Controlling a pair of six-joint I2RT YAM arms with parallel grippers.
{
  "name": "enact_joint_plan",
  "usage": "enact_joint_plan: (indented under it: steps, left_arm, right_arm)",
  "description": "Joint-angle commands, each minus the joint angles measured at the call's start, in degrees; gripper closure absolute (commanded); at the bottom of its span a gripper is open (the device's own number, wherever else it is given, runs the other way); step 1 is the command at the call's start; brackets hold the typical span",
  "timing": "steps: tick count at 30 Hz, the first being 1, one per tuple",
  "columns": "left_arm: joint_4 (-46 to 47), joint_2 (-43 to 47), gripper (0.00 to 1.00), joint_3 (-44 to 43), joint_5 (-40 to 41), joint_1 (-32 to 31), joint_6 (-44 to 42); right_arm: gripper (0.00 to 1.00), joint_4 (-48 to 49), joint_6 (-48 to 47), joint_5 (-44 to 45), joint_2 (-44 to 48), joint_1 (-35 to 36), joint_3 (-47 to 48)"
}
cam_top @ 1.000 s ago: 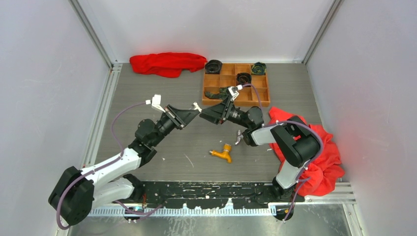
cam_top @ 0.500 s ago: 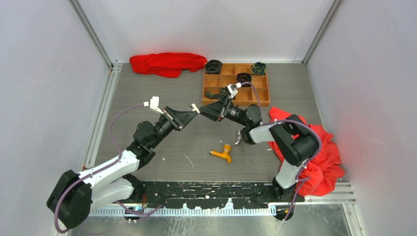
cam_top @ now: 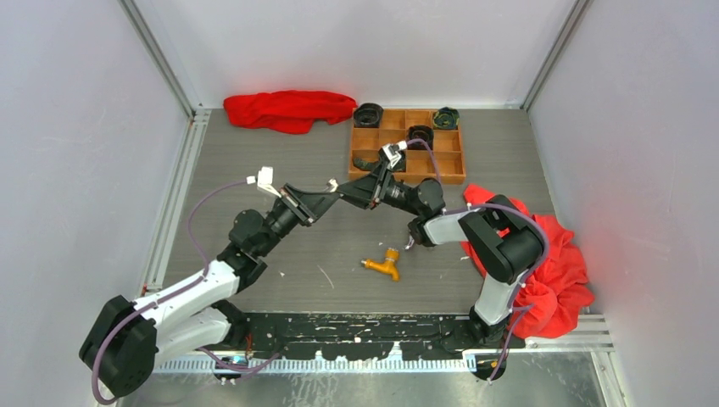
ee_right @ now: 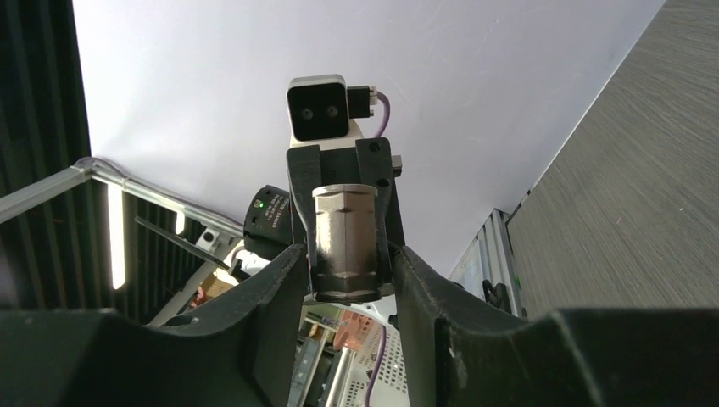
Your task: Install the water faucets
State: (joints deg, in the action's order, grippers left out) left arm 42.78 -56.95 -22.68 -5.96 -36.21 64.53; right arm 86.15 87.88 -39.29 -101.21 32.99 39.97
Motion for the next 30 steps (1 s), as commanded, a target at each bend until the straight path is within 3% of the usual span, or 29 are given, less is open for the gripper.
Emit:
enact_joint_plan:
  steps: [1,5,8,11,12,15,18,21,25,30]
  left_arm:
    - [2.0,2.4,1.00,-0.4,1.5,0.2,-0.7]
    - [1.1,3.3,1.00,-0.3,1.7,0.2,-0.9]
    - [-0.6,3.8,1.00,-0.5,1.6,0.2,-0.9]
    - [-6.0,4.7,1.00,-1.7,1.8,0.3,-1.2]
    - [-8.3,5.2,0.96,-2.3,1.9,0.3,-1.3]
    - [-21.0,6.9,0.36,-6.0,1.5,1.0,-1.3]
    - [-28.7,7.4,0.11,-10.0,-4.0,3.3,-3.7]
    - [-33.6,8.0,0.01,-12.1,-9.3,5.8,-4.5]
    - [-42.2,7.3,0.00,-16.1,-19.1,10.1,-4.9]
    - [-51.3,1.0,0.00,-23.4,-33.1,11.8,-10.4]
  right_arm:
    - [0.54,10.6,0.5,-0.9,0.0,1.0,2.2]
    - [0.69,10.7,0.6,-0.4,-0.1,1.1,1.8]
    - [0.90,10.7,2.0,-0.2,-0.3,1.2,1.9]
    - [0.99,10.6,3.9,0.1,-0.4,1.2,1.8]
    - [0.99,10.6,4.0,0.3,-0.1,1.2,1.5]
    - [0.99,10.4,3.5,0.5,0.8,1.1,0.5]
    - [0.99,10.3,3.6,-0.2,0.8,0.8,-0.4]
    - [0.99,10.5,3.6,-0.8,0.8,-0.1,-2.2]
    - [0.99,7.8,3.0,-7.0,1.2,-0.9,-1.9]
    - [0.99,-2.3,-3.0,-16.5,4.0,-0.9,-1.6]
